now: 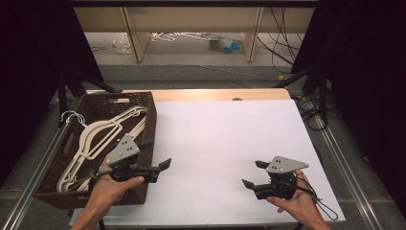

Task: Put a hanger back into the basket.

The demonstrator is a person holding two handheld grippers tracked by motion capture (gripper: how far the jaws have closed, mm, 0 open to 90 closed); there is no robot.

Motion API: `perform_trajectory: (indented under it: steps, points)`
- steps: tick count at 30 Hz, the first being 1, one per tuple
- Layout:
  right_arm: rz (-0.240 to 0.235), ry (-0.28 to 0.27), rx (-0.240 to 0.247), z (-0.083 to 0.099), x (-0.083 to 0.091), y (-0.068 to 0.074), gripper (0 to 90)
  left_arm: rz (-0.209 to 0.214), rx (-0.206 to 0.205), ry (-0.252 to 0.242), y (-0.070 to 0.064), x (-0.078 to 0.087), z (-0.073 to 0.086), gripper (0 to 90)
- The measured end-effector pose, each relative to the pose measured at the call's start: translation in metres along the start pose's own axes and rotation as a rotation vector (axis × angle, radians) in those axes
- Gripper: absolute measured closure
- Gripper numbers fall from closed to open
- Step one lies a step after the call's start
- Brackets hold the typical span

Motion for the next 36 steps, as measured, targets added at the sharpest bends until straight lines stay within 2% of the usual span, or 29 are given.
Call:
perform_trajectory:
  steps: [1,4,6,10,17,26,28,29,30,32,33,34,35,36]
  points:
    - [0.0,-0.001,0.0,0.0,0.0,0.0,23.3,0.007,-0.021,0.006,-0.001,-0.001,0.001,16.4]
    - [-0.006,0.0,-0.002,0.0,0.0,0.001,23.3,0.02,-0.009,0.008,-0.008,-0.005,0.004,16.3]
    - [-0.011,-0.002,0.0,0.0,0.0,0.001,23.3,0.017,-0.023,0.013,-0.011,-0.006,0.005,16.4]
    - [-0.004,-0.003,-0.003,0.001,0.0,0.0,23.3,0.03,-0.024,0.025,-0.021,-0.01,0.01,16.4]
    - [-0.013,-0.005,-0.002,0.001,-0.001,0.002,23.3,0.053,-0.039,0.054,-0.035,-0.019,0.028,16.5]
    - [-0.021,-0.015,0.006,-0.001,-0.001,0.009,23.3,0.046,-0.045,0.069,-0.039,-0.015,0.05,16.6]
    - [-0.029,-0.012,0.001,-0.001,0.0,0.012,23.3,0.044,-0.077,0.068,-0.04,-0.014,0.054,16.9]
    - [-0.024,-0.021,0.011,-0.002,0.0,0.011,23.3,0.038,-0.08,0.069,-0.041,-0.014,0.057,17.0]
    - [-0.025,-0.016,-0.003,-0.001,0.001,0.013,23.3,0.047,-0.085,0.072,-0.044,-0.013,0.06,17.0]
    - [-0.022,-0.025,0.002,-0.001,0.002,0.014,23.2,0.047,-0.097,0.08,-0.046,-0.011,0.064,17.0]
    - [-0.029,-0.021,-0.006,0.0,0.003,0.015,23.2,0.044,-0.084,0.083,-0.048,-0.011,0.066,17.0]
    - [-0.024,-0.028,0.007,0.0,0.003,0.015,23.1,0.052,-0.073,0.085,-0.05,-0.011,0.068,16.9]
    - [-0.027,-0.022,-0.005,0.001,0.004,0.017,23.1,0.053,-0.082,0.086,-0.051,-0.01,0.07,17.0]
    - [-0.025,-0.025,0.003,0.001,0.004,0.017,23.0,0.051,-0.091,0.092,-0.052,-0.009,0.072,17.0]
Point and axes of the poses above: each handheld gripper's, and its own axes: x roughly backward along the jaws, z roughly out of its underside, y roughly to its left, the point moved 8 cm from there along -x, roughly forward along the jaws, and after that the axes turned 8 degrees about -y, right-handed, at the moved point
